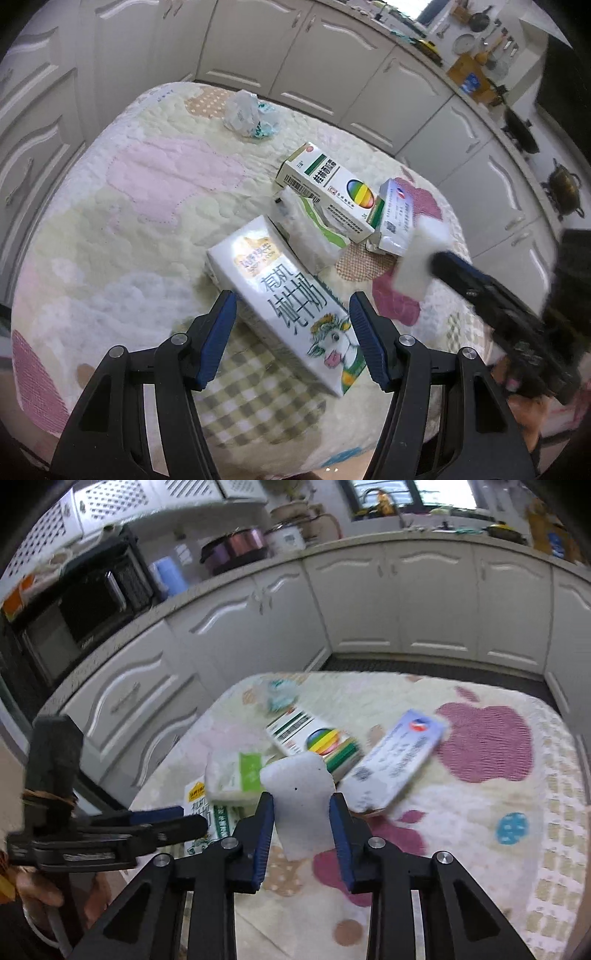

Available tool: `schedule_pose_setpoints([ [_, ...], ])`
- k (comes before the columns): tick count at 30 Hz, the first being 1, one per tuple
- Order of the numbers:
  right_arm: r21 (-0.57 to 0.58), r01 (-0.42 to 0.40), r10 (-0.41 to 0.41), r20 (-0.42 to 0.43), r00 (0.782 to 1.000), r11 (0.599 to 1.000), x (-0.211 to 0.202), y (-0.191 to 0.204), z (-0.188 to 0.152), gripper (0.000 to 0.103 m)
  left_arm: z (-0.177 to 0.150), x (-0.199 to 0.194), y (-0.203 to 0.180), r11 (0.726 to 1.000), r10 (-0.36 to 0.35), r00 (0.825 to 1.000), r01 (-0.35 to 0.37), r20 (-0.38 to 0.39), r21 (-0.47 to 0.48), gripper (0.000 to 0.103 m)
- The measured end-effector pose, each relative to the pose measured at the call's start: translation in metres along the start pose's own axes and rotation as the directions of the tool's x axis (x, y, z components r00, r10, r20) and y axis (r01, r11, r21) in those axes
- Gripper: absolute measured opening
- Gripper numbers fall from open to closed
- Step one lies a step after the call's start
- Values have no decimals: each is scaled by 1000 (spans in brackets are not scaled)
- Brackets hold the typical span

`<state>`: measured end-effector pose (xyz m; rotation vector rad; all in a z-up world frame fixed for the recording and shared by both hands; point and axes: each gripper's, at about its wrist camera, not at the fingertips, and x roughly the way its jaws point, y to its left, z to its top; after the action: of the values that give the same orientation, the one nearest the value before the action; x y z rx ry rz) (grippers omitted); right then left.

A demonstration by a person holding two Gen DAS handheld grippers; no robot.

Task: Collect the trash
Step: 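Grasp the white milk carton with the left gripper while the right grasps the white sponge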

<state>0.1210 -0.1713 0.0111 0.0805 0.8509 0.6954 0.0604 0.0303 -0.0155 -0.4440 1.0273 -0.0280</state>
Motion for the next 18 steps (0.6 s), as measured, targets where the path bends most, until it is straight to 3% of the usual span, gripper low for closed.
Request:
schedule_pose_setpoints([
  [5, 6, 5, -5, 11, 1000, 1000, -12, -8, -8, 29, 2, 18, -13, 994, 106, 994, -106, 10, -16, 66],
  [9, 18, 3, -3, 10, 1000, 1000, -17, -15, -14, 29, 4, 28, -18, 991, 136, 991, -136, 6, 15, 66],
  [18, 17, 7, -8, 31, 999, 1000, -31, -16, -18, 29, -3, 18, -12, 993, 70, 997, -69, -11, 92, 62],
])
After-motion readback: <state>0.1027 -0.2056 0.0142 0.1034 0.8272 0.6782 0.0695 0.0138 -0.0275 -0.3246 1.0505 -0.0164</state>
